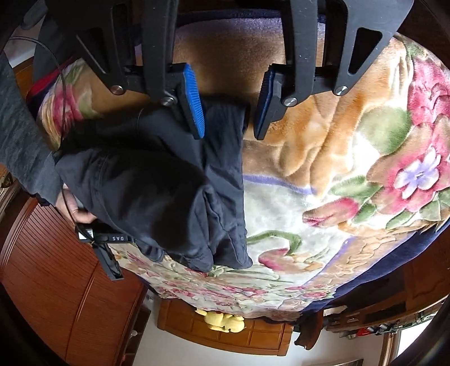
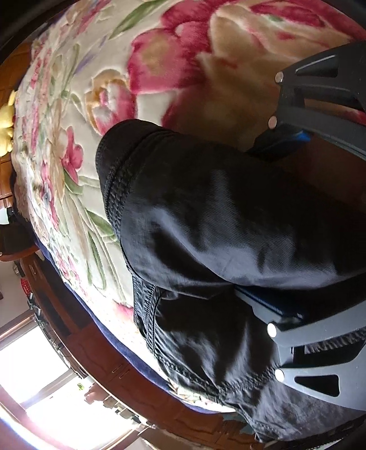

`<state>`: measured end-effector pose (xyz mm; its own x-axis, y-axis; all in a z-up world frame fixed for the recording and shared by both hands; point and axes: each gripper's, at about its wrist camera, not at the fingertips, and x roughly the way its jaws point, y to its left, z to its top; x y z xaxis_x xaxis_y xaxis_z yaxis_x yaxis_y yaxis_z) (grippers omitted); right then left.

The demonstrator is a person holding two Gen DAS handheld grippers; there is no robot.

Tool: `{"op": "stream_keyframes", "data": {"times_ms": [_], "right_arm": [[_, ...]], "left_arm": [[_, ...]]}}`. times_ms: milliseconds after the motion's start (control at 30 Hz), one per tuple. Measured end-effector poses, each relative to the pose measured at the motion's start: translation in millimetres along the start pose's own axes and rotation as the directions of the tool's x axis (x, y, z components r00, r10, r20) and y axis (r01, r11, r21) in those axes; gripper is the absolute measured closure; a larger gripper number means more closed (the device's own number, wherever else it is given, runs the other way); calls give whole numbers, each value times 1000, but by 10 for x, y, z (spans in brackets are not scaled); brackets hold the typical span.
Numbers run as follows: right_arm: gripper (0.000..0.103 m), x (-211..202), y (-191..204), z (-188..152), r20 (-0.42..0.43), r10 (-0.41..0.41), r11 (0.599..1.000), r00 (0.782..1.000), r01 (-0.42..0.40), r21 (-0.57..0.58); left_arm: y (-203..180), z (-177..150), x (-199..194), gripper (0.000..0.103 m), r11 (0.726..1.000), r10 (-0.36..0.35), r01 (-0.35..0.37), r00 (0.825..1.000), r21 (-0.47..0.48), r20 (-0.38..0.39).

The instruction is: Fold large clothes

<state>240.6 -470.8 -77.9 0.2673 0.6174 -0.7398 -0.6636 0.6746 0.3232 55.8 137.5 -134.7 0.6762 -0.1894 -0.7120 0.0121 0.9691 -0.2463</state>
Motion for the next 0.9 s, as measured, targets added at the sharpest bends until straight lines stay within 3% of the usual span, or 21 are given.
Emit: {"op": "stream_keyframes", "data": {"times_ms": [67, 167, 233, 467, 600, 700, 900], "right_arm": [[32, -34, -15, 3, 0, 12, 1000, 1000, -12, 9], [49, -161, -30, -12, 31, 30, 999, 999, -30, 27], [70, -280, 6, -19, 72, 26, 999, 997, -28, 24], [75, -606, 494, -60, 161, -69, 996, 985, 78, -49], [77, -723, 864, 26, 221, -76, 993, 972, 94, -73], [77, -634, 1171, 159, 213, -92, 986, 973, 119, -115], [77, -296, 1123, 209, 121, -201, 967, 972, 217, -132]], "left_arm": [[10, 1, 0, 88, 1000, -19, 19, 1000, -11, 3], [36, 20, -58, 93, 999, -38, 39, 999, -17, 25], [70, 42, -170, 95, 997, -74, 76, 994, -26, 75], [233, 105, -510, 102, 998, -67, 68, 979, 1, 191], [665, 161, -924, 103, 999, 23, -10, 948, -42, 318], [1074, 196, -1195, 103, 996, 64, -39, 938, -79, 342], [1417, 28, -1272, 103, 994, 63, -38, 965, -101, 256]]}}
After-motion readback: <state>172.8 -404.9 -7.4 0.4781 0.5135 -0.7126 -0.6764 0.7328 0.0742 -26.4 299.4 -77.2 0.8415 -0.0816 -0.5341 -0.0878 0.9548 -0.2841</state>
